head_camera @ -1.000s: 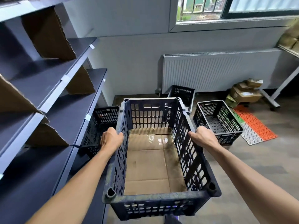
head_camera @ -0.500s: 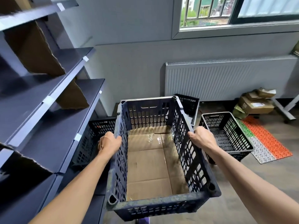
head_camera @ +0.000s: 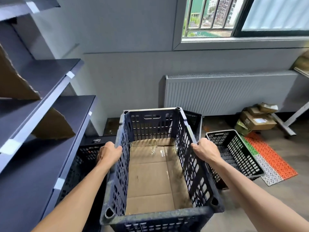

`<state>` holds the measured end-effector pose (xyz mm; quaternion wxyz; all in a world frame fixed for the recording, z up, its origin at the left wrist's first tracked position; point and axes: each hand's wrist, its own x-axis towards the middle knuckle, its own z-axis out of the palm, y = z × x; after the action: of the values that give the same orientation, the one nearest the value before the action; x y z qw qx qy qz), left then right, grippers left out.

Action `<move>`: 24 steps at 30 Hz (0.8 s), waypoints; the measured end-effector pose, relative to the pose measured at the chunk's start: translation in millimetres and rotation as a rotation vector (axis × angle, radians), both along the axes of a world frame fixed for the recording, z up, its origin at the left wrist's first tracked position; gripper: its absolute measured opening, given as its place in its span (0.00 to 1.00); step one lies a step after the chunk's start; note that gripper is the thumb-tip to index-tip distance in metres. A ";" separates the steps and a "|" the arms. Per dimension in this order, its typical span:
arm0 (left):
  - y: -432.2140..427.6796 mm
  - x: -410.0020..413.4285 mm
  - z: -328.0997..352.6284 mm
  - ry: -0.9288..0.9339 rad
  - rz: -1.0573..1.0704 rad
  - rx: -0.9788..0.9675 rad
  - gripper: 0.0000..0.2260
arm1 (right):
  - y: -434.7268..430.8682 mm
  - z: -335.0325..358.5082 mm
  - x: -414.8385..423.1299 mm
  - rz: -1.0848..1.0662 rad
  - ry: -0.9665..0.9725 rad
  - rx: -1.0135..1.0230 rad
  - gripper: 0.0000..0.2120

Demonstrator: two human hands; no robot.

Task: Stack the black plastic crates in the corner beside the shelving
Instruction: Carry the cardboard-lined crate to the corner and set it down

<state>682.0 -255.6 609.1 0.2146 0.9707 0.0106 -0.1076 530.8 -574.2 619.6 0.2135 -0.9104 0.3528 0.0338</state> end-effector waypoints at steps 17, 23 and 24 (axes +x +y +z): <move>-25.4 149.9 14.9 -0.031 0.099 0.016 0.16 | -40.2 -17.5 186.2 0.075 -0.024 0.068 0.17; -56.2 204.7 9.2 0.032 0.181 0.033 0.17 | -84.9 -23.4 275.0 0.153 0.013 0.041 0.15; -60.7 213.2 8.7 0.036 0.192 0.033 0.18 | -91.3 -22.4 289.1 0.170 0.013 0.043 0.14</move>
<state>895.2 -316.3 617.8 0.2078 0.9665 0.1091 -0.1040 819.9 -665.4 597.2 0.2269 -0.9321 0.2748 0.0651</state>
